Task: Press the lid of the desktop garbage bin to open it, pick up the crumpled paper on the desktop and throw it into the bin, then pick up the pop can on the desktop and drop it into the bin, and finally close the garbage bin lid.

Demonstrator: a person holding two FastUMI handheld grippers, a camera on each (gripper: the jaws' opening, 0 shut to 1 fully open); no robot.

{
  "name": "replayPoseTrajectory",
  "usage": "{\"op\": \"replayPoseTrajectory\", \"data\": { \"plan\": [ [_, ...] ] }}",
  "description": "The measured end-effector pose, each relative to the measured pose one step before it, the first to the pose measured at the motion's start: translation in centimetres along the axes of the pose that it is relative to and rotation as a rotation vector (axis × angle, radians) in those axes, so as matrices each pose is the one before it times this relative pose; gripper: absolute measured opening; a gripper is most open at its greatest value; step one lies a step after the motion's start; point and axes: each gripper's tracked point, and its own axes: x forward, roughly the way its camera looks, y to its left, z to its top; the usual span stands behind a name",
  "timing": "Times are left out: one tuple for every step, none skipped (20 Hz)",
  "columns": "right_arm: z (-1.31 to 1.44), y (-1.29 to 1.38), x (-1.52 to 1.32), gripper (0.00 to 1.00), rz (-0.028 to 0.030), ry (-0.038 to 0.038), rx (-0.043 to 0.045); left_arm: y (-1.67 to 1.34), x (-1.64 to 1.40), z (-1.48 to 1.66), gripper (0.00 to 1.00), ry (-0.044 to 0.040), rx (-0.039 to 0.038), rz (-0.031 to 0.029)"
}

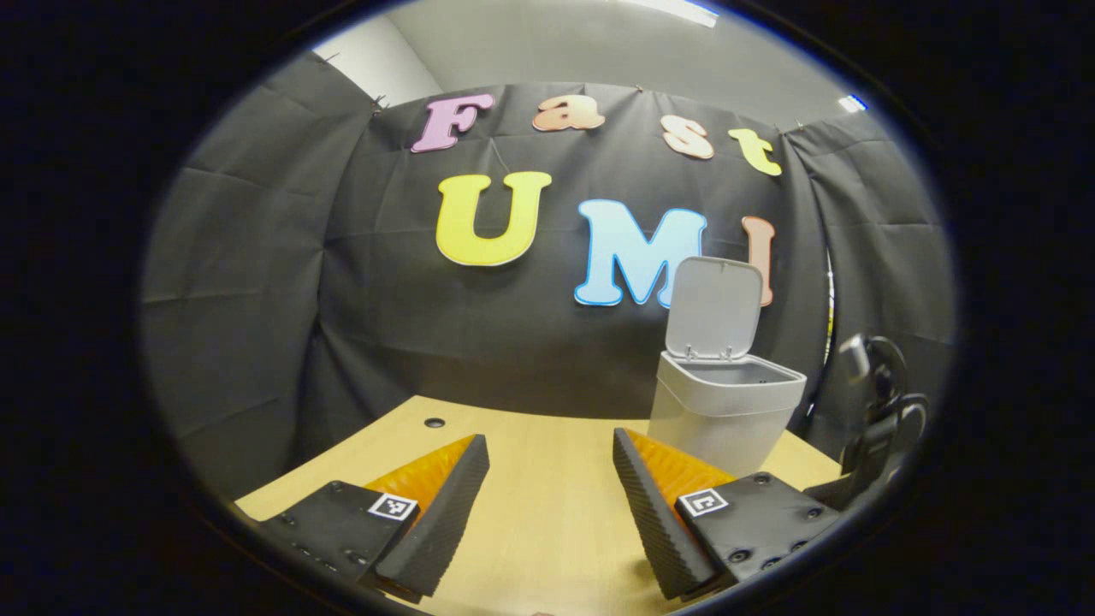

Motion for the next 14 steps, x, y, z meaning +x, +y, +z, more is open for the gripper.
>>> {"op": "replayPoseTrajectory", "data": {
  "plan": [
    [1.030, -0.747, -0.625, 0.85, -0.01363, -0.02738, 0.01179, -0.184, 0.027, -0.011, 0.95, -0.00175, -0.00063, -0.00451],
    [0.887, -0.585, -0.656, 0.85, -0.01179, -0.02730, 0.00937, -0.224, 0.053, -0.007, 0.95, 0.00082, 0.00049, -0.00277],
    [1.042, -0.627, -0.514, 0.85, -0.01366, -0.02737, 0.00729, -0.113, 0.040, -0.153, 0.95, 0.00177, 0.00144, -0.00112],
    [0.904, -0.551, -0.522, 0.84, -0.01264, -0.02576, 0.00546, -0.004, 0.024, 0.005, 0.95, -0.00020, -0.00071, -0.00115],
    [1.038, -0.526, -0.439, 0.84, -0.01157, -0.02595, 0.00453, -0.034, 0.034, -0.034, 0.95, 0.00177, -0.00200, -0.00168],
    [0.887, -0.414, -0.291, 0.84, -0.00794, -0.02487, 0.00227, -0.032, 0.007, -0.013, 0.95, 0.00180, -0.00215, -0.00052],
    [0.917, -0.435, -0.254, 0.85, -0.00956, -0.02279, 0.00058, 0.009, 0.036, -0.004, 0.95, -0.00056, -0.00195, 0.00130],
    [0.762, -0.432, -0.230, 0.84, -0.00932, -0.02330, -0.00207, -0.011, -0.060, -0.019, 0.95, -0.00102, -0.00148, -0.00023],
    [0.820, -0.417, -0.177, 0.84, -0.00911, -0.02310, -0.00446, -0.016, 0.100, 0.073, 0.95, -0.00165, -0.00005, -0.00031],
    [0.704, -0.309, -0.105, 0.84, -0.00768, -0.02454, -0.00664, -0.010, -0.024, -0.013, 0.95, -0.00082, 0.00122, 0.00094],
    [0.792, -0.291, -0.081, 0.84, -0.00655, -0.02716, -0.00709, 0.005, 0.081, 0.013, 0.95, -0.00055, 0.00073, 0.00034],
    [0.645, -0.164, -0.126, 0.84, -0.00684, -0.02532, -0.00926, -0.008, -0.013, 0.010, 0.95, -0.00036, 0.00077, 0.00053],
    [0.748, -0.207, 0.012, 0.84, -0.00520, -0.02563, -0.00853, 0.020, 0.088, 0.037, 0.95, -0.00037, 0.00089, 0.00028],
    [0.736, -0.025, -0.147, 0.84, -0.00188, -0.02999, -0.00513, 0.003, -0.031, -0.029, 0.95, 0.00013, 0.00078, 0.00037]
  ]
}}
